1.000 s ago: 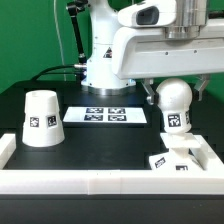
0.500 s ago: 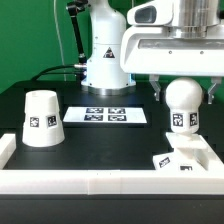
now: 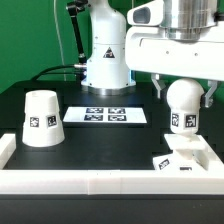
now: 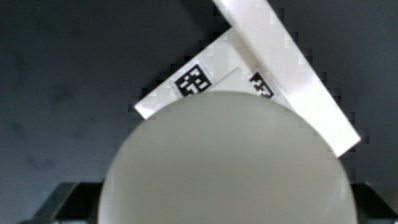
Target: Assemble lamp
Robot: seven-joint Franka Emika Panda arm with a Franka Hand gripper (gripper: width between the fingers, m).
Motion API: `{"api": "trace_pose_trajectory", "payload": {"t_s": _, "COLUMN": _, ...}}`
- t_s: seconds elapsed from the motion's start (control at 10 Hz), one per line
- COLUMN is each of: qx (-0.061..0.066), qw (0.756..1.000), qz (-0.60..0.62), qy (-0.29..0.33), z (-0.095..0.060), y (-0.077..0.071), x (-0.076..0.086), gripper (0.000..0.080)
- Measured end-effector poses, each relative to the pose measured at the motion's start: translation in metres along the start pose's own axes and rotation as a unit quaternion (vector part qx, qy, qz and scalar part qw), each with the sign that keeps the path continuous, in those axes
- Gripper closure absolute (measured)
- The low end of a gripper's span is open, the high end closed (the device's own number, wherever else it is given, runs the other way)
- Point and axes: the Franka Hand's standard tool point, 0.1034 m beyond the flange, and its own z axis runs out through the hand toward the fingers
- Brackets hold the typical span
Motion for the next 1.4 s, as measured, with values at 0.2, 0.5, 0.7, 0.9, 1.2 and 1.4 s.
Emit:
{"api": "trace_pose_trajectory", "payload": {"t_s": 0.2, "qx": 0.014, "qw": 0.996, "qz": 0.081, "qy": -0.018, "z": 0.0003, "y": 0.0011, "x": 0.0040, "gripper": 0.0220}}
{"api": "trace_pose_trajectory", "payload": {"t_s": 0.5, "qx": 0.025, "qw": 0.988, "qz": 0.147, "qy": -0.029, "z": 0.0002, "y": 0.0014, "x": 0.0073, "gripper": 0.0220}}
{"api": "trace_pose_trajectory", "payload": {"t_s": 0.7, "qx": 0.023, "qw": 0.981, "qz": 0.190, "qy": -0.031, "z": 0.0001, "y": -0.0014, "x": 0.0051, "gripper": 0.0220}}
{"api": "trace_pose_trajectory", "payload": {"t_s": 0.9, "qx": 0.023, "qw": 0.980, "qz": 0.194, "qy": -0.031, "z": 0.0004, "y": -0.0019, "x": 0.0044, "gripper": 0.0220}}
{"api": "trace_pose_trajectory", "payload": {"t_s": 1.2, "qx": 0.035, "qw": 0.992, "qz": 0.117, "qy": -0.015, "z": -0.0010, "y": -0.0056, "x": 0.0070, "gripper": 0.0104}}
{"api": "trace_pose_trajectory", "payload": {"t_s": 1.4, "qx": 0.047, "qw": 0.999, "qz": 0.017, "qy": 0.006, "z": 0.0001, "y": -0.0063, "x": 0.0016, "gripper": 0.0101}}
